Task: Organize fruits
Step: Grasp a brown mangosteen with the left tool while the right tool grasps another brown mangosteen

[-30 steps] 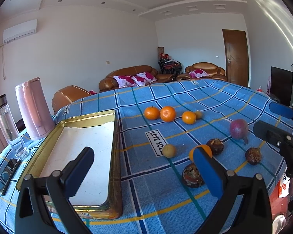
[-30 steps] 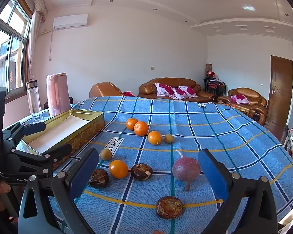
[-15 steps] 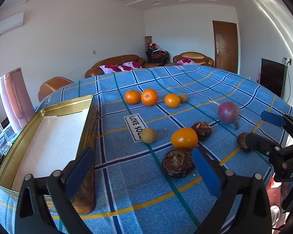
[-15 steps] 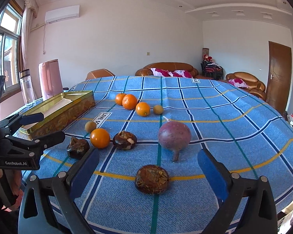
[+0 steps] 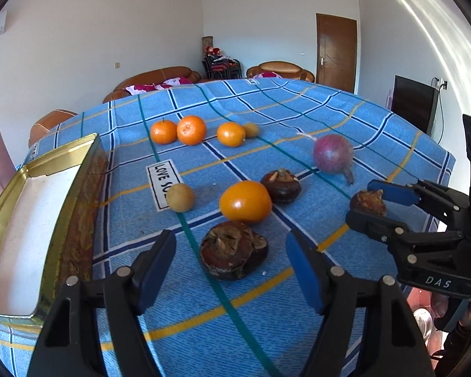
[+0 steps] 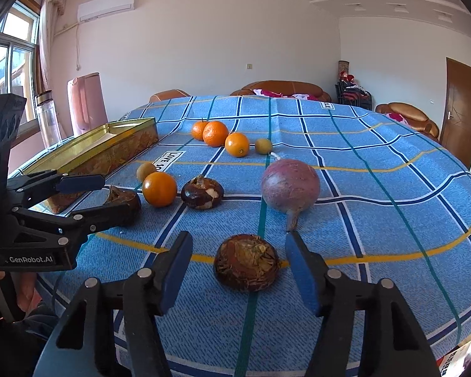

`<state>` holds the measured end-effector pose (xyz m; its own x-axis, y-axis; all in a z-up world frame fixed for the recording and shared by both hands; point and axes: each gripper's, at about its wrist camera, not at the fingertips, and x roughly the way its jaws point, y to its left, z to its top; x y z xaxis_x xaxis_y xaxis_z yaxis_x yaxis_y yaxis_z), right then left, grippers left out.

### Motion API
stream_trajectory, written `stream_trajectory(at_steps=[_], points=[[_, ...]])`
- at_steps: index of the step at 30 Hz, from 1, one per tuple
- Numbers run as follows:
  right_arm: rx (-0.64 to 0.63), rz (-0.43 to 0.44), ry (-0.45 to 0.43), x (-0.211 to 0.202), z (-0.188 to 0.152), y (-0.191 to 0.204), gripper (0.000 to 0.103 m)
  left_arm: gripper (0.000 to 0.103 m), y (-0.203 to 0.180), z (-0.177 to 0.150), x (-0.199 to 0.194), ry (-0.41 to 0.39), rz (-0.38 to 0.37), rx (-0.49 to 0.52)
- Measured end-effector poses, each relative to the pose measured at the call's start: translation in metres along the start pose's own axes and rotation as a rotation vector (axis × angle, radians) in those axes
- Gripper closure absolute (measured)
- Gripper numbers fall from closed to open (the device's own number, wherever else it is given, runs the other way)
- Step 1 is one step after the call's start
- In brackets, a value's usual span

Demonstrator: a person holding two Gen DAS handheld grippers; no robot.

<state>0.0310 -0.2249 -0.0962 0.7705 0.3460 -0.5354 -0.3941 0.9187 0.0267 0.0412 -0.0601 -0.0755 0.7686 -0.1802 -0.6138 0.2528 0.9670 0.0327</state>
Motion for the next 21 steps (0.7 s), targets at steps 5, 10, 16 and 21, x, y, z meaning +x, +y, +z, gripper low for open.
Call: stream_trajectory(at_steps=[5,10,16,21], points=[[-0.005,-0.006,0.025,0.005,-0.003,-0.001,0.055,0.032,0.004,-0.002,0.009,0.046,-0.03,-0.028],[-0.011,-0.003,0.022,0.004,-0.003,-0.001,0.059,0.053,0.007,-0.003,0.013,0.055,-0.052,-0.038],[-0.018,0.016,0.018,0.003,-0.004,0.002,0.06,0.053,0.01,-0.005,0.009,0.037,-0.061,-0.035],[-0.031,0.028,0.01,0.003,-0.004,0.009,0.06,0.053,0.014,-0.006,0.002,0.009,-0.057,-0.038]])
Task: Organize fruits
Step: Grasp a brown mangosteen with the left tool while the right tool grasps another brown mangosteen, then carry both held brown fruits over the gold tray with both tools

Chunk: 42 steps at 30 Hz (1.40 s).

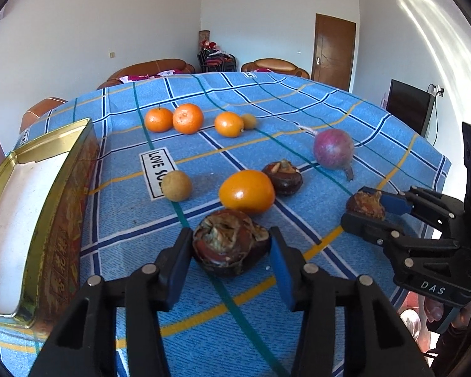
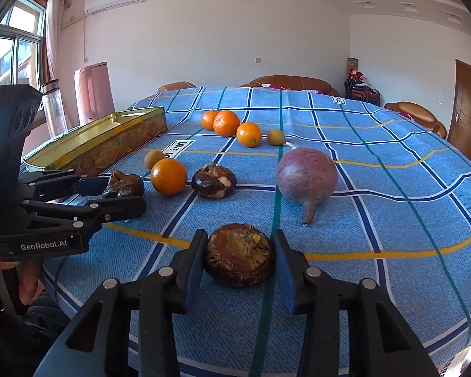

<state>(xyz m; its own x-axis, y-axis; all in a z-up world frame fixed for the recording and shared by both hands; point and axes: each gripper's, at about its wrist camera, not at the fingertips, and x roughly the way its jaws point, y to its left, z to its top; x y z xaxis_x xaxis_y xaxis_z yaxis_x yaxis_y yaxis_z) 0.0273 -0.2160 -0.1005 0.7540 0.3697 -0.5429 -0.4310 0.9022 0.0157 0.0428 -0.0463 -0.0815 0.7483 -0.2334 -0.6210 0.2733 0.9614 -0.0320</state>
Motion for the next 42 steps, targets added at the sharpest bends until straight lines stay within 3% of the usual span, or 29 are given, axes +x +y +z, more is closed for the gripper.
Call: stream_trajectory(at_steps=[12,42], points=[[-0.024,0.015,-0.05,-0.009,0.005,0.011,0.06,0.053,0.001,0.004,-0.014,-0.069,0.011,0.011],[-0.108,0.055,-0.208,-0.03,0.05,0.04,0.06,0.053,0.02,0.015,-0.068,-0.275,0.155,0.02]])
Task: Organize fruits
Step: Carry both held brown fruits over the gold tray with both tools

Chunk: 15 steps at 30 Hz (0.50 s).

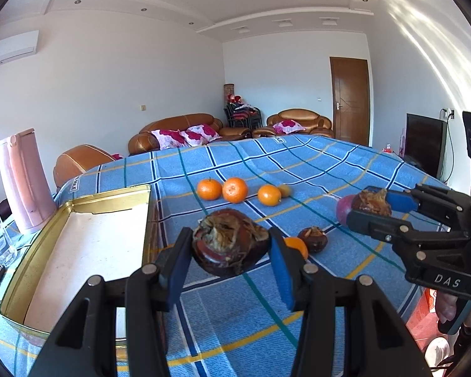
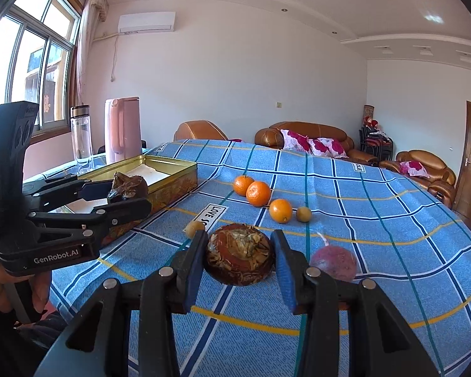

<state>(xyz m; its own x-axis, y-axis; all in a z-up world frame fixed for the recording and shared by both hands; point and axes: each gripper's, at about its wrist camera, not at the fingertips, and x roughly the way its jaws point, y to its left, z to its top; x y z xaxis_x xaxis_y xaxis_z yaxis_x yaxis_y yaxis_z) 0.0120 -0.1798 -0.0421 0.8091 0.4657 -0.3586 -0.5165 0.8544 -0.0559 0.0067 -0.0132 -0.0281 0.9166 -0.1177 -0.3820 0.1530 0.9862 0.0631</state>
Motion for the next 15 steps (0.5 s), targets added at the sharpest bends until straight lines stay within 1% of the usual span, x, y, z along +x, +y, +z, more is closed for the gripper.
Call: stream_trajectory(at_steps=[9,15], points=[[-0.048,0.039,-0.046,0.003,0.023,0.019,0.06,0.053,0.018,0.005,-0.01,-0.035,0.048,-0.021],[-0.07,0.071,-0.059,0.01,0.032,0.032,0.06,0.053,0.034,0.007,-0.013,-0.045,0.075,-0.049]])
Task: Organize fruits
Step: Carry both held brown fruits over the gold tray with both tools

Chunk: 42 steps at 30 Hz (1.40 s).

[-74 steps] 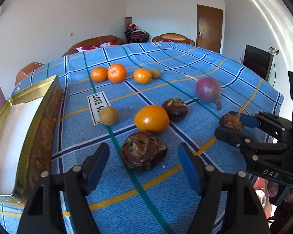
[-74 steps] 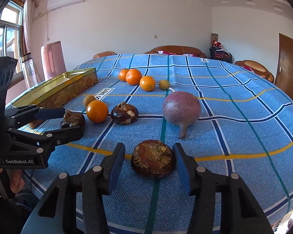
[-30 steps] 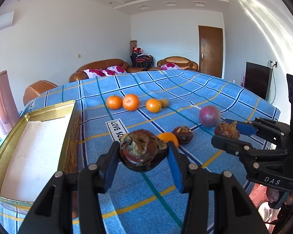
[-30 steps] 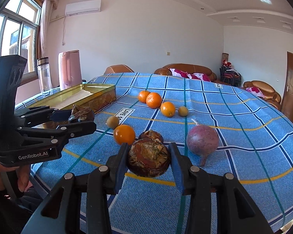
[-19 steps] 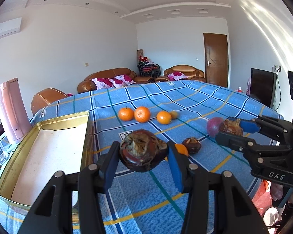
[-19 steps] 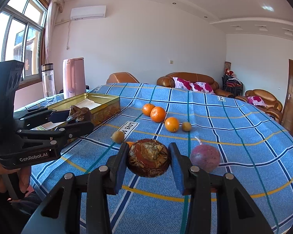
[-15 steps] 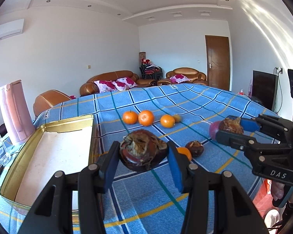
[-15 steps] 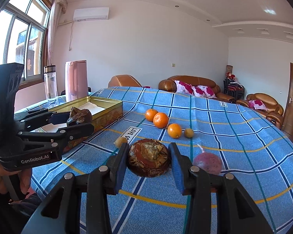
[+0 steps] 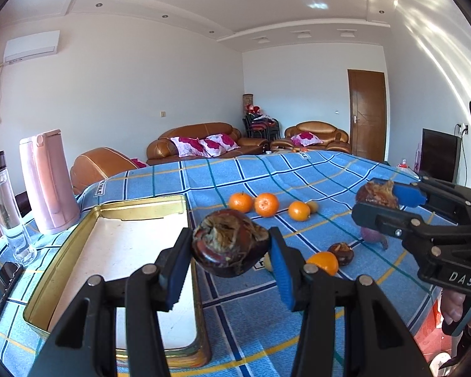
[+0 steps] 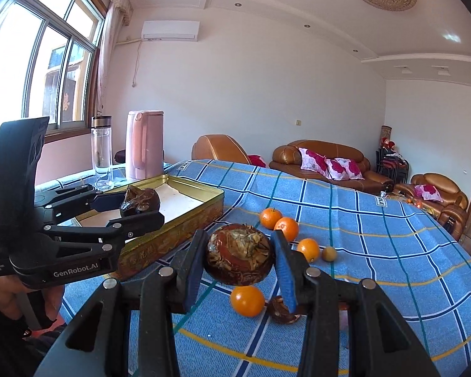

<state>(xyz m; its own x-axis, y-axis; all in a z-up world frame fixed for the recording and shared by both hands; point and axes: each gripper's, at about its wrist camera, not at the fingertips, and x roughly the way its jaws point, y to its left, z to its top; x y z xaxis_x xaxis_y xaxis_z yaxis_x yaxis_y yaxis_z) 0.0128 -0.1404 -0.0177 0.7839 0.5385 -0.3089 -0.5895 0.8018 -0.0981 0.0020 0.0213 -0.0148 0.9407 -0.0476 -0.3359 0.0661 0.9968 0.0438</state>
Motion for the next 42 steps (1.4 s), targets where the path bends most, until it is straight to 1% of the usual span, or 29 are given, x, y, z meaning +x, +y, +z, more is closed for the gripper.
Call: stream_trajectory(at_steps=[17,31,42], points=[[-0.071,0.079,-0.024,0.03,0.034,0.029,0.06,0.053,0.049,0.004,-0.003,-0.005,0.079,-0.073],[-0.096,0.132,-0.006,0.064,0.053,0.051,0.06,0.053,0.079,0.001,0.006,0.02,0.131,-0.091],[-0.103,0.166,0.028,0.091,0.061,0.065,0.06,0.053,0.105,0.001,0.012,0.048,0.161,-0.117]])
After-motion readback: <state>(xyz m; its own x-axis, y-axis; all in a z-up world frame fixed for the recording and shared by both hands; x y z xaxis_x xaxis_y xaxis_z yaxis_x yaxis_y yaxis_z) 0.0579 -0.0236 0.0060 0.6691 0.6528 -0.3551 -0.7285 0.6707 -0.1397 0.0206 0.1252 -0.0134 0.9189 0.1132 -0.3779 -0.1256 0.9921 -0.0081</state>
